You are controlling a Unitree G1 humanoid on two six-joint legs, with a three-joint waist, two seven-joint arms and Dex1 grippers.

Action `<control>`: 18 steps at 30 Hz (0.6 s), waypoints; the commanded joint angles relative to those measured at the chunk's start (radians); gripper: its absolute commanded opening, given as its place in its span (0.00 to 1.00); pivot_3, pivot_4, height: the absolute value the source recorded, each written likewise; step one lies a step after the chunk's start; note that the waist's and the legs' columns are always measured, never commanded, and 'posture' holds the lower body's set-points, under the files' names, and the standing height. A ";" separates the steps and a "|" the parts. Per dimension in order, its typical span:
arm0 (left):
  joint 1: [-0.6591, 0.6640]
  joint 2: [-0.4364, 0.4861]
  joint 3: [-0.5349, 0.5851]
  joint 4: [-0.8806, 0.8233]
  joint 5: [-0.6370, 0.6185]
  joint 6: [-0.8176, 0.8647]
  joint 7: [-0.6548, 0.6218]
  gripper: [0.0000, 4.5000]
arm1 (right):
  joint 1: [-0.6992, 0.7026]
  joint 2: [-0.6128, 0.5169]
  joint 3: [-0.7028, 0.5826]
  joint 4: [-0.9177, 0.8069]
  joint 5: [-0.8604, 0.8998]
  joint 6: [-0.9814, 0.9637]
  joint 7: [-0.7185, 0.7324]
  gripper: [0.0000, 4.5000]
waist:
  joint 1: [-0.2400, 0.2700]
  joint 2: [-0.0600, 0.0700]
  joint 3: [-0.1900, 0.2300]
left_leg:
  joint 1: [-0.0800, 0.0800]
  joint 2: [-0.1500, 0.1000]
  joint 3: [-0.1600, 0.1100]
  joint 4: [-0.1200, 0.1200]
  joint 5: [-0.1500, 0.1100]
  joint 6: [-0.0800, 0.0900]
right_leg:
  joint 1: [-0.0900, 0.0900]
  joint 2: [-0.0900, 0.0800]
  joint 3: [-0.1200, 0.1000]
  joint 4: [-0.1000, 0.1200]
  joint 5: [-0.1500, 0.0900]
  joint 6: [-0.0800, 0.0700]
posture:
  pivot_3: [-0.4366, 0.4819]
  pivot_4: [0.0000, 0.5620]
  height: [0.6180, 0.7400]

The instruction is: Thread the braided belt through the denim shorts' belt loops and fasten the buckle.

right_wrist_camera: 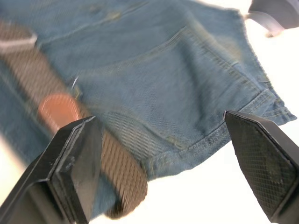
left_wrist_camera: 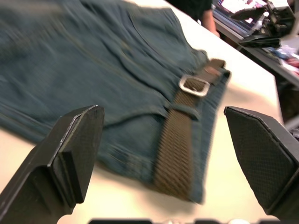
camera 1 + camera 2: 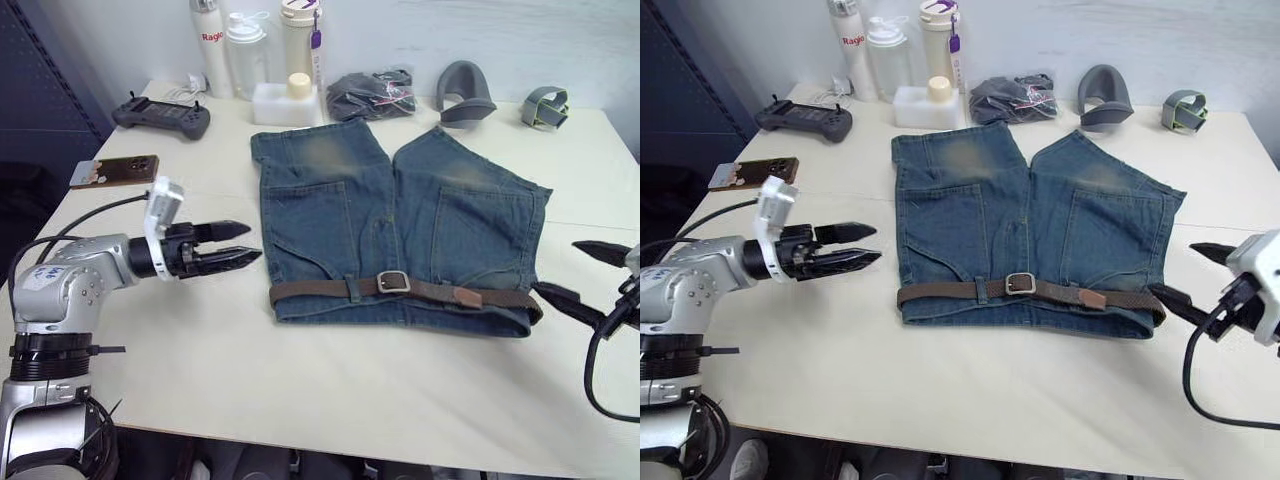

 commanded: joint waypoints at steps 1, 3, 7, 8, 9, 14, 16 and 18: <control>0.063 -0.003 0.006 -0.001 0.085 -0.122 0.036 1.00 | -0.060 0.042 0.072 0.058 0.000 -0.032 -0.055 0.97 | 0.000 0.000 0.000 | 0.000 0.000 0.000 0.000 0.000 0.000 | 0.000 0.000 0.000 0.000 0.000 0.000 | 0.48 0.27 0.25; 0.119 -0.024 0.015 -0.030 0.127 -0.190 0.082 1.00 | -0.081 0.042 0.116 0.119 -0.006 -0.050 -0.031 0.97 | 0.001 0.001 0.001 | -0.001 0.000 0.000 0.000 0.000 0.000 | -0.001 0.000 0.000 0.000 0.000 0.000 | 0.48 0.27 0.25; 0.229 -0.072 0.019 -0.059 0.191 -0.293 0.154 1.00 | -0.100 0.048 0.149 0.205 0.017 -0.049 -0.010 0.97 | 0.008 0.002 0.001 | -0.001 -0.001 0.001 -0.001 0.000 0.001 | -0.001 0.000 0.000 -0.001 0.000 0.001 | 0.48 0.27 0.25; 0.242 -0.078 0.020 -0.060 0.196 -0.301 0.159 1.00 | -0.100 0.049 0.152 0.212 0.022 -0.050 -0.009 0.97 | 0.010 0.002 0.001 | -0.001 0.000 0.001 -0.001 0.000 0.001 | -0.001 0.000 0.000 -0.002 0.000 0.001 | 0.48 0.27 0.25; 0.259 -0.087 0.021 -0.062 0.203 -0.316 0.167 1.00 | -0.100 0.052 0.159 0.219 0.013 -0.064 -0.014 0.97 | 0.013 0.002 0.001 | -0.001 -0.001 0.000 -0.001 0.000 0.001 | -0.001 0.000 0.000 -0.002 0.000 0.001 | 0.48 0.27 0.25; 0.304 -0.142 0.017 -0.092 0.203 -0.342 0.220 1.00 | -0.090 0.057 0.192 0.226 0.019 0.012 -0.054 0.97 | 0.013 0.002 0.001 | -0.001 0.000 0.001 0.001 -0.001 -0.001 | -0.002 0.000 0.001 -0.001 0.002 0.001 | 0.48 0.27 0.22; 0.313 -0.149 0.011 -0.097 0.210 -0.348 0.224 1.00 | -0.079 0.061 0.195 0.221 0.019 0.009 -0.055 0.97 | 0.026 0.002 0.001 | -0.001 0.011 0.017 0.007 -0.006 -0.007 | -0.020 0.007 0.015 0.002 0.003 -0.003 | 0.48 0.27 0.20; 0.316 -0.156 0.008 -0.097 0.212 -0.352 0.232 1.00 | -0.065 0.069 0.196 0.210 0.018 0.003 -0.059 0.97 | 0.033 0.002 0.000 | -0.002 0.029 0.045 0.014 -0.014 -0.013 | -0.040 0.024 0.041 0.007 0.007 -0.011 | 0.48 0.27 0.17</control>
